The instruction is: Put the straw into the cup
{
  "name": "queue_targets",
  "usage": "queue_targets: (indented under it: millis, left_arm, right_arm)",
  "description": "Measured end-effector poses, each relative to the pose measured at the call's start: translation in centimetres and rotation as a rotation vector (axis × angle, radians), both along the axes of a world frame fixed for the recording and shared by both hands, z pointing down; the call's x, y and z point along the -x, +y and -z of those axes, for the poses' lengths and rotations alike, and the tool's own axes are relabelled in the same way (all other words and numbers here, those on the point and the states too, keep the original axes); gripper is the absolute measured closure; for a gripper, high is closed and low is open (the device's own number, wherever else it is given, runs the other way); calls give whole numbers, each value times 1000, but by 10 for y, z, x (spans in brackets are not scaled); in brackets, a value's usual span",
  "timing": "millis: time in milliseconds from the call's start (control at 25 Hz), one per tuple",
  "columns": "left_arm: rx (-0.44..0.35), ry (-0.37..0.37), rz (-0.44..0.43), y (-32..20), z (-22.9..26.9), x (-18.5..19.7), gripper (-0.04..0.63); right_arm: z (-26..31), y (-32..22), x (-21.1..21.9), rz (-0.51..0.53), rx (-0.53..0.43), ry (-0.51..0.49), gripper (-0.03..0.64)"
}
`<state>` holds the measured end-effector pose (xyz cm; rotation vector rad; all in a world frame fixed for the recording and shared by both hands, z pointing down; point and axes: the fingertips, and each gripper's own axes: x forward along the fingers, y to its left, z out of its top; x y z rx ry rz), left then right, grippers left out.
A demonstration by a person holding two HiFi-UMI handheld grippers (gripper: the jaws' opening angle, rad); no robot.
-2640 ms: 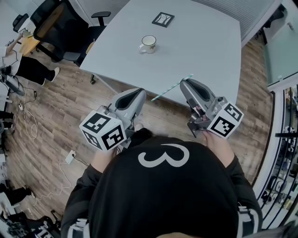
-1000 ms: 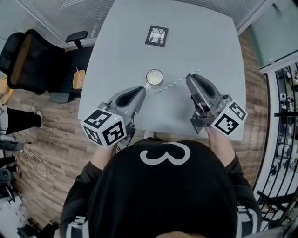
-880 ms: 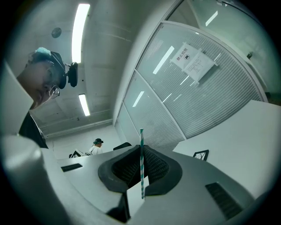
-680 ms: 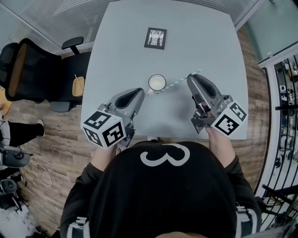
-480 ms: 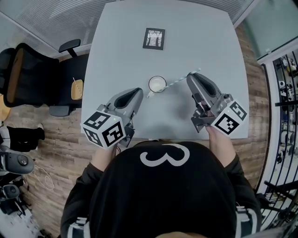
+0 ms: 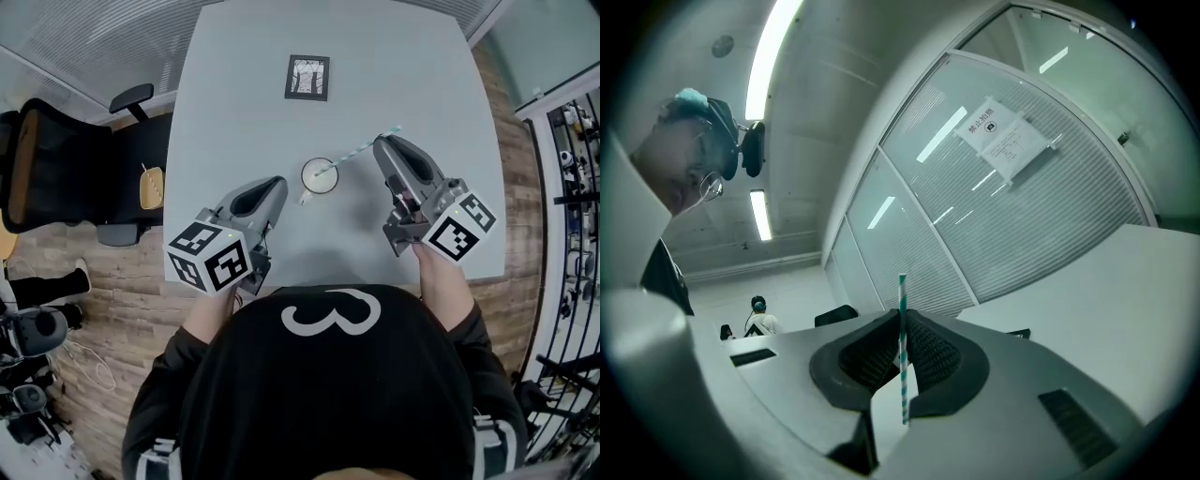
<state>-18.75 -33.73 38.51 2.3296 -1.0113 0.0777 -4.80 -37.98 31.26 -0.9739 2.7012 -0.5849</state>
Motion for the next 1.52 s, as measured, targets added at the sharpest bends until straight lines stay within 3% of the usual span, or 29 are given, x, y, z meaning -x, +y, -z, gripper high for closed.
queue_targets:
  millis: [1520]
  left_arm:
    - [109, -20, -3, -4, -51, 4, 578]
  right_arm:
    - [-124, -20, 21, -8, 166, 148, 586]
